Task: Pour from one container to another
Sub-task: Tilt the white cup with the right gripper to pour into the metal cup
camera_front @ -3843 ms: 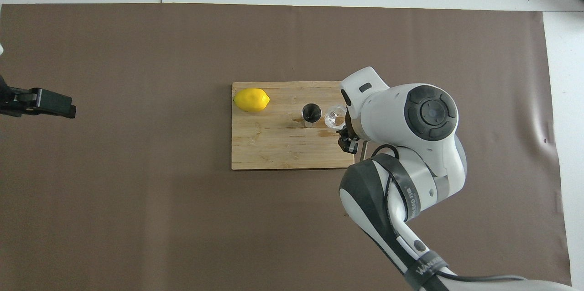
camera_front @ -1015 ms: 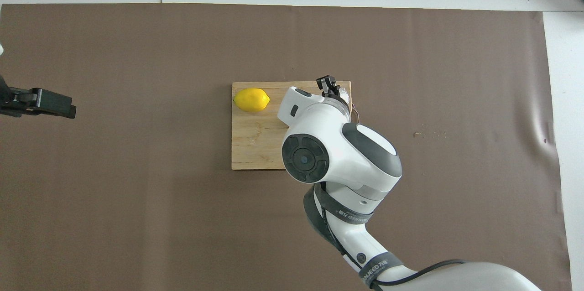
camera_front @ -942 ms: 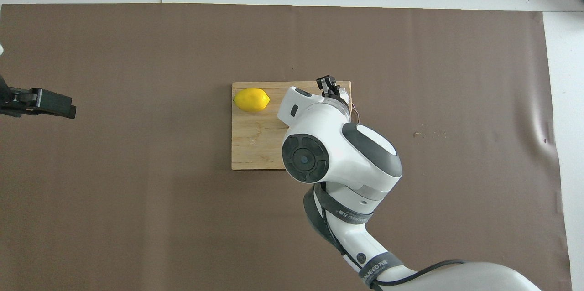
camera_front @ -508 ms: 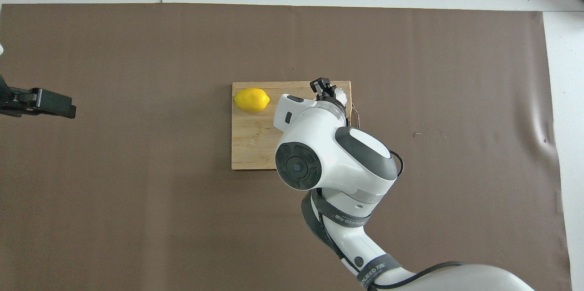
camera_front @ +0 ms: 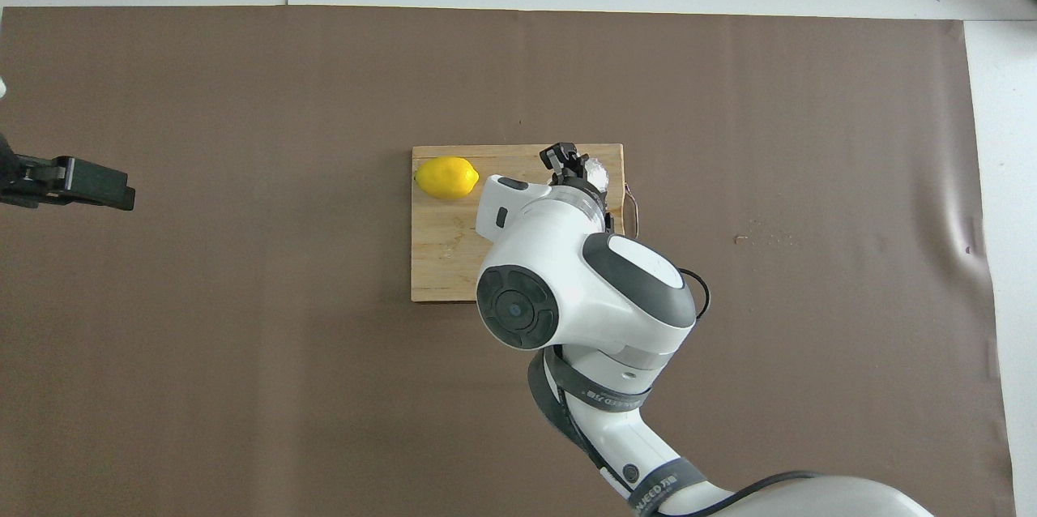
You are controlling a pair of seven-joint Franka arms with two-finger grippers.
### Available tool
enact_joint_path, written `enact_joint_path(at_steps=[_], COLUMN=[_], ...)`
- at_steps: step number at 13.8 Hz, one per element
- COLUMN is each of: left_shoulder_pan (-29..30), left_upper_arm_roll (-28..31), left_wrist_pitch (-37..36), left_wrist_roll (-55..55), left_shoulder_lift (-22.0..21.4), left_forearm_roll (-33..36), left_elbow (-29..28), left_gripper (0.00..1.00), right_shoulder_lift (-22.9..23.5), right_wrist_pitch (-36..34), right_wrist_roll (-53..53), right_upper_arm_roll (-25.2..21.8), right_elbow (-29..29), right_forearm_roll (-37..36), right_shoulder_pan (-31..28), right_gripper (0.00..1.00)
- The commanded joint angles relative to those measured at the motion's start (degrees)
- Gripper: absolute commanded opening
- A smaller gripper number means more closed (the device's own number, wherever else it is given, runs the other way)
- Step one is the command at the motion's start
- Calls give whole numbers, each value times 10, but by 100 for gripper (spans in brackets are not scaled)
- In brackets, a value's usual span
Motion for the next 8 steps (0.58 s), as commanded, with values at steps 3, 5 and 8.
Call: enact_joint_path(at_steps=[3,5,8], left_shoulder_pan=[3,3,3], left_upper_arm_roll=[0,0,0], left_wrist_pitch=[-5,-5,-5], left_wrist_roll=[3,3,3], left_shoulder_lift=[-10,-10,-10], left_forearm_roll=[-3,-3,-3], left_elbow=[-10,-10,-10], left_gripper=[100,100,100], right_shoulder_lift=[-10,-10,-11], right_wrist_pitch=[1,5,11], right_wrist_roll=[0,1,0], right_upper_arm_roll=[4,4,4], right_elbow=[-7,-7,-6], right_forearm_roll=[-7,9,48], right_shoulder_pan=[-12,-14,-32], right_gripper=[31,31,31])
